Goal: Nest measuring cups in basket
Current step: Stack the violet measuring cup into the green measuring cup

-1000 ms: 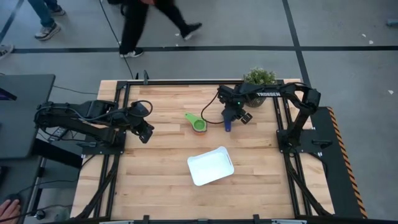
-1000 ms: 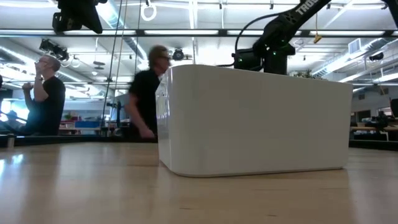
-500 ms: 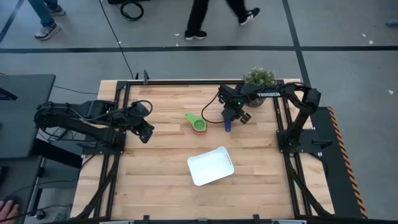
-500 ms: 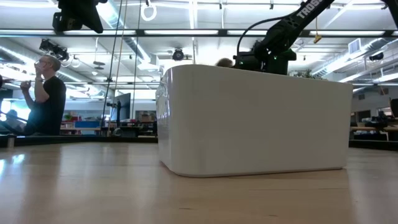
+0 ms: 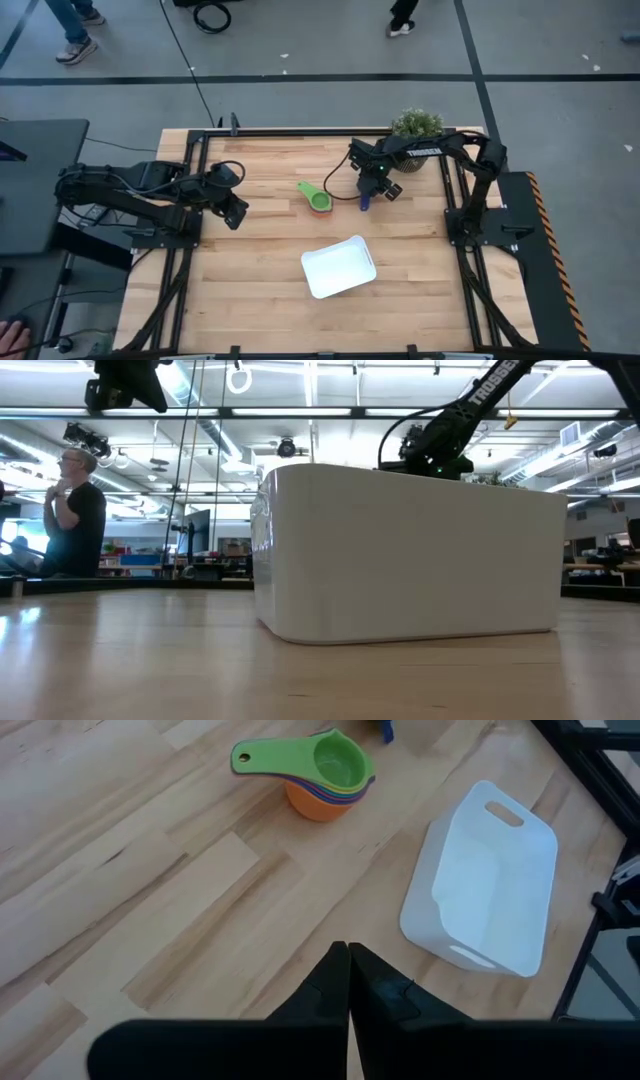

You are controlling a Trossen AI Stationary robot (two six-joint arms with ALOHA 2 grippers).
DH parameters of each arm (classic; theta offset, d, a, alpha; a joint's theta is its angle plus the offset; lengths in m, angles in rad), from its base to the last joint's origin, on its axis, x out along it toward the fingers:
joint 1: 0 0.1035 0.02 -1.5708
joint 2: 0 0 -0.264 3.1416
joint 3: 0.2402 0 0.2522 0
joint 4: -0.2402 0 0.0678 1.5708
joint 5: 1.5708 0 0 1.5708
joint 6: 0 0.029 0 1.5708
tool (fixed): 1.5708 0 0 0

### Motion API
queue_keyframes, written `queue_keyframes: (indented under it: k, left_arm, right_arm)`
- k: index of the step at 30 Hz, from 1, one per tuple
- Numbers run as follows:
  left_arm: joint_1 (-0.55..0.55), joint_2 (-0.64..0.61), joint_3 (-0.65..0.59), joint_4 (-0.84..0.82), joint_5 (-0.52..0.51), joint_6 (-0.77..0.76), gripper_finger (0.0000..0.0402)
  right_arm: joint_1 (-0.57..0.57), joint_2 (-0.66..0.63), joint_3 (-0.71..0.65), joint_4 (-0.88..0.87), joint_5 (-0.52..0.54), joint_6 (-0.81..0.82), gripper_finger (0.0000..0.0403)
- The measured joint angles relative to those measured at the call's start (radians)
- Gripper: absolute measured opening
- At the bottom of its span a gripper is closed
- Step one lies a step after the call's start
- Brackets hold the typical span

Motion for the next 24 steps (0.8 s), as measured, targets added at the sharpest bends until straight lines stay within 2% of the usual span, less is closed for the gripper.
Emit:
queue_keyframes:
  k: [4,7,10,14,19,24]
  left_arm:
    - [0.0,0.0,0.0,0.0,0.001,-0.015,0.0009]
    - [0.0,0.0,0.0,-0.001,0.001,-0.016,0.0009]
    - [0.0,0.0,0.0,-0.001,0.001,-0.016,0.0009]
    - [0.0,0.0,0.0,-0.002,0.001,-0.016,0.0009]
    - [0.0,0.0,0.0,-0.003,0.001,-0.014,0.0009]
    - [0.0,0.0,0.0,-0.004,0.001,-0.013,0.0009]
  right_arm:
    - [0.005,0.027,0.0,0.041,0.015,0.017,0.0159]
    - [0.008,0.031,-0.001,0.053,0.015,0.049,0.014]
    - [0.009,0.033,-0.001,0.066,0.011,0.11,0.0098]
    - [0.009,0.033,0.0,0.081,0.002,0.207,0.0021]
    - [0.01,0.029,0.004,0.083,-0.001,0.375,0.0013]
    - [0.014,0.002,0.048,0.003,-0.004,0.557,0.0012]
